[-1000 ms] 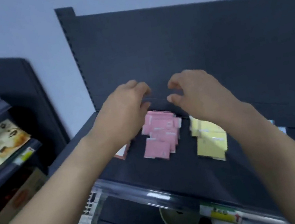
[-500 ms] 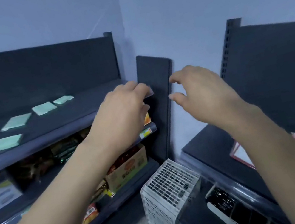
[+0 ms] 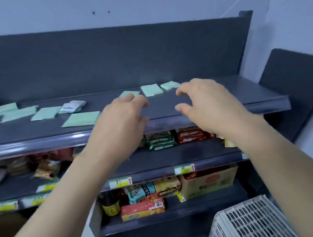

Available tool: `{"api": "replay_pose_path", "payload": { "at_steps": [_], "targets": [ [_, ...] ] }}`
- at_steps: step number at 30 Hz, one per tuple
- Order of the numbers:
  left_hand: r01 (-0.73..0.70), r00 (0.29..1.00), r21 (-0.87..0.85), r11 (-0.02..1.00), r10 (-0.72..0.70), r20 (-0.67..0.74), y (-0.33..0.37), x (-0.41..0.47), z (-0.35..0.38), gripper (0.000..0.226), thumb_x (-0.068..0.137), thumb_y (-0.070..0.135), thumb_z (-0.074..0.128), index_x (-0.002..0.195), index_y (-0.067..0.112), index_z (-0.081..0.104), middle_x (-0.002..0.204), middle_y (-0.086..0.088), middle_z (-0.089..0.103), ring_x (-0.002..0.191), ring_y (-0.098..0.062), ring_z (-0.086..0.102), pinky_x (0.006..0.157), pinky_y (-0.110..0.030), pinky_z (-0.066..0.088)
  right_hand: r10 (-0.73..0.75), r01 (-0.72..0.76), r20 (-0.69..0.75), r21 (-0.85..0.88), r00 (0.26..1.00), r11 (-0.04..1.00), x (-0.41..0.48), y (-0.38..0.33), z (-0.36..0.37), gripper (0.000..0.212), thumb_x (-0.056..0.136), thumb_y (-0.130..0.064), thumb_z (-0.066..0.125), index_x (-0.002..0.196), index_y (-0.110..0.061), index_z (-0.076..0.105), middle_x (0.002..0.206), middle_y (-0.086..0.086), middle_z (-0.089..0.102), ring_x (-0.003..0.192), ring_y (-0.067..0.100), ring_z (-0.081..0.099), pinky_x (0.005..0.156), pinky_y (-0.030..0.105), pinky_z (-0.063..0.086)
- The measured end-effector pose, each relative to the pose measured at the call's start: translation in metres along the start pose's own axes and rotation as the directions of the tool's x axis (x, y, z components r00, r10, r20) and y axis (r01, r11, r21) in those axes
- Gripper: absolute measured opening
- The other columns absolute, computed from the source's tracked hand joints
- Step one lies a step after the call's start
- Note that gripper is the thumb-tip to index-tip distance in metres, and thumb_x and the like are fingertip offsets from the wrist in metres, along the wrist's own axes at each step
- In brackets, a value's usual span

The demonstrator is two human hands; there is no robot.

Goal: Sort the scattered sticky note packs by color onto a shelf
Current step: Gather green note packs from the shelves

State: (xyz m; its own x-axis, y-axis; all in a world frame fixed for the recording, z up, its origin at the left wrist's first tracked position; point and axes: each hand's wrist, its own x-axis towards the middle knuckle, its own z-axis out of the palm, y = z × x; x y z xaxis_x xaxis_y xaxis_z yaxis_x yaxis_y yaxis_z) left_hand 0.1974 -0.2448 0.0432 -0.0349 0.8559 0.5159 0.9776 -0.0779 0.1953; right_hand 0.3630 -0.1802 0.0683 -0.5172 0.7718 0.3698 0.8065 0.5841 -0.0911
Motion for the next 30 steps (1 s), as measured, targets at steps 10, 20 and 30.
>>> {"api": "replay_pose_path", "payload": {
  "at_steps": [10, 20, 30],
  "targets": [
    [0.334, 0.942, 0.09, 0.938, -0.335, -0.002, -0.108, 0.084, 0.032, 0.025, 0.087, 0.01, 0.055, 0.111, 0.01, 0.059, 0.108, -0.006, 0.06, 0.098, -0.026, 0.056, 0.082, -0.035, 0.045, -0.17, 0.163, 0.054, 0.106, 0.984, 0.981, 0.154, 0.011, 0.067, 0.03, 0.096, -0.027, 0.053, 0.124, -0.017, 0.056, 0.119, 0.003, 0.058, 0.11, 0.024, 0.052, 0.083, 0.034, 0.041],
    [0.444, 0.883, 0.092, 0.891, -0.453, 0.123, -0.177, 0.141, 0.077, 0.026, 0.088, 0.016, 0.054, 0.113, 0.011, 0.059, 0.109, -0.007, 0.06, 0.102, -0.026, 0.054, 0.083, -0.032, 0.043, -0.067, 0.045, 0.149, 0.15, 0.987, 0.988, 0.268, 0.006, 0.124, 0.023, 0.091, -0.018, 0.056, 0.112, -0.012, 0.061, 0.104, 0.006, 0.063, 0.097, 0.031, 0.057, 0.082, 0.041, 0.051],
    [0.461, 0.761, 0.119, 0.879, -0.461, 0.456, -0.211, 0.242, 0.156, 0.046, 0.086, 0.04, 0.059, 0.063, 0.012, 0.032, 0.065, 0.0, 0.04, 0.057, -0.017, 0.038, 0.05, -0.026, 0.027, 0.295, -0.309, 0.202, 0.038, 0.934, 0.95, 0.311, 0.041, 0.15, 0.027, 0.086, -0.012, 0.058, 0.112, -0.003, 0.061, 0.107, 0.014, 0.066, 0.102, 0.035, 0.062, 0.087, 0.046, 0.053]
  ]
}}
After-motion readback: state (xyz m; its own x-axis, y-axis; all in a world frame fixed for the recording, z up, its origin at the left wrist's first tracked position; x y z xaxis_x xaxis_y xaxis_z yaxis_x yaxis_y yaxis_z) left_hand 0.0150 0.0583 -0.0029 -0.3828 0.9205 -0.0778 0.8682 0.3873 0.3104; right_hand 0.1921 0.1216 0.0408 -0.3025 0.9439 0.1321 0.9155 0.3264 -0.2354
